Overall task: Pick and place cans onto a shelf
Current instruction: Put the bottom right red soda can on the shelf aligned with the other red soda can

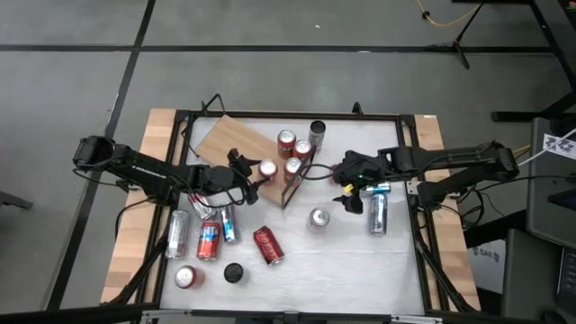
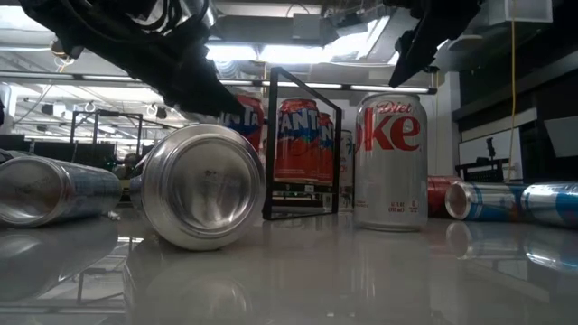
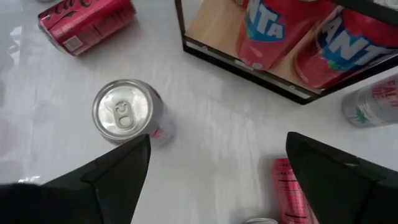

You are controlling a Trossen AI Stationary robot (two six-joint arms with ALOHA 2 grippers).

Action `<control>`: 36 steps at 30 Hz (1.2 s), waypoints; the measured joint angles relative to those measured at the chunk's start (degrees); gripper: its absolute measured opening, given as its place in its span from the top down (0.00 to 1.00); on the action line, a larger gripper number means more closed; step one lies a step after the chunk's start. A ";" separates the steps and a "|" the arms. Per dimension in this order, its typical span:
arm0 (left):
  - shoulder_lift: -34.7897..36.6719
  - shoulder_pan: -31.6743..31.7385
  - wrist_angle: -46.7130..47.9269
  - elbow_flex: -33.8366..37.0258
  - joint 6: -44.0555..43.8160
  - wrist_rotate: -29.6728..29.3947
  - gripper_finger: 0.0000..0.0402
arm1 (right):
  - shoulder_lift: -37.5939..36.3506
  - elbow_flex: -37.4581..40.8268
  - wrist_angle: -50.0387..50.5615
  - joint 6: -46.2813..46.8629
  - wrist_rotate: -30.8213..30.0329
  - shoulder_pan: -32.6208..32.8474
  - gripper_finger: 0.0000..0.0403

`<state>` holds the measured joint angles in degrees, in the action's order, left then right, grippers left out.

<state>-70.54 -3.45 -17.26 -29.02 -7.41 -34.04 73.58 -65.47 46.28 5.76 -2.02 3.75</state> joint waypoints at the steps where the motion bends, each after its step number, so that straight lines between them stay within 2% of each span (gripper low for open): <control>1: 0.00 0.30 -0.02 0.00 -0.13 -0.87 0.30 | 0.00 0.00 0.00 0.00 0.00 0.00 0.10; 8: 0.00 4.03 -0.62 0.04 -7.11 -1.75 0.30 | 0.00 0.00 -1.25 -0.02 0.03 0.00 0.10; 20: -0.24 7.35 -7.24 0.04 -7.18 -0.77 0.30 | 0.00 0.00 -3.19 -0.44 0.04 0.00 0.10; 36: -14.49 8.05 -24.92 0.03 -7.00 -0.89 0.30 | 0.00 0.00 -3.19 -0.50 0.04 0.00 0.10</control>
<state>-85.03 4.60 -42.17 -28.99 -14.41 -34.93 73.58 -65.47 43.09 5.26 -1.98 3.75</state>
